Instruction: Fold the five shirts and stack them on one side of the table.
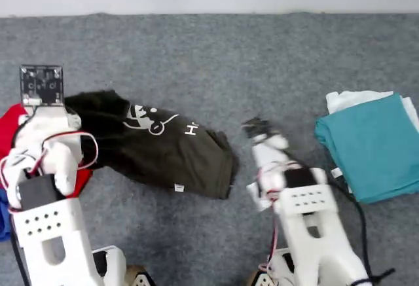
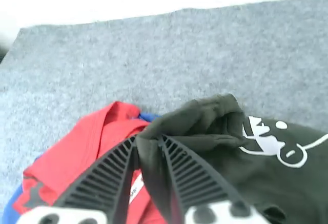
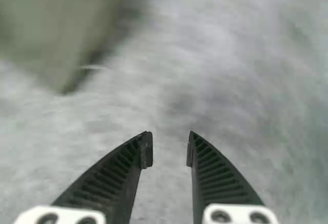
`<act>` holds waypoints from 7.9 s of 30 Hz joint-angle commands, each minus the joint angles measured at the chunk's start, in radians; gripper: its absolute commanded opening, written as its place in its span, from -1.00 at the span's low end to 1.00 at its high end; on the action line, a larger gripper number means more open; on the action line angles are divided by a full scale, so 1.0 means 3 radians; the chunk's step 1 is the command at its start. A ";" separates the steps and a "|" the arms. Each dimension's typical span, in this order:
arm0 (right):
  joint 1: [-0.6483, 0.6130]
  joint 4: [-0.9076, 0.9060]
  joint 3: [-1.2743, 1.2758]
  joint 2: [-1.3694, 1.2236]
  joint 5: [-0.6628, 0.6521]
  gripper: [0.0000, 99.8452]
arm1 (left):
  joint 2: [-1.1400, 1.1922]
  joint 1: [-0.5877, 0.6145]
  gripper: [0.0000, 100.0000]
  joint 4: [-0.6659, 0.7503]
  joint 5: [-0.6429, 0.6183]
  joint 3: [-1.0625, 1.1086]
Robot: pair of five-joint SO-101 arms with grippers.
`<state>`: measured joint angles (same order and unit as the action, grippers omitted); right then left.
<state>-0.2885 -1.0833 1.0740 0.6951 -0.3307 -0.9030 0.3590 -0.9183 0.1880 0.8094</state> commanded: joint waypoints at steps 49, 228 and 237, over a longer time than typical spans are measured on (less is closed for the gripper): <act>-0.1005 0.0340 -0.0829 -0.1706 -0.0138 -0.98 | -0.0450 0.0026 -0.97 -0.0015 0.0005 0.0494; 0.0100 -0.0949 -0.2082 -0.0657 -0.0506 -0.98 | 0.2000 -0.1483 -0.65 -0.0491 0.0118 0.0580; 0.0100 -0.0949 -0.2082 -0.0657 -0.0506 -0.98 | 0.1995 -0.1483 -0.80 -0.0506 0.0118 0.0565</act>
<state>-0.2716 -1.3579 0.4542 0.4572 -0.4733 -0.3030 -0.0936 -1.0779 0.2110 0.9828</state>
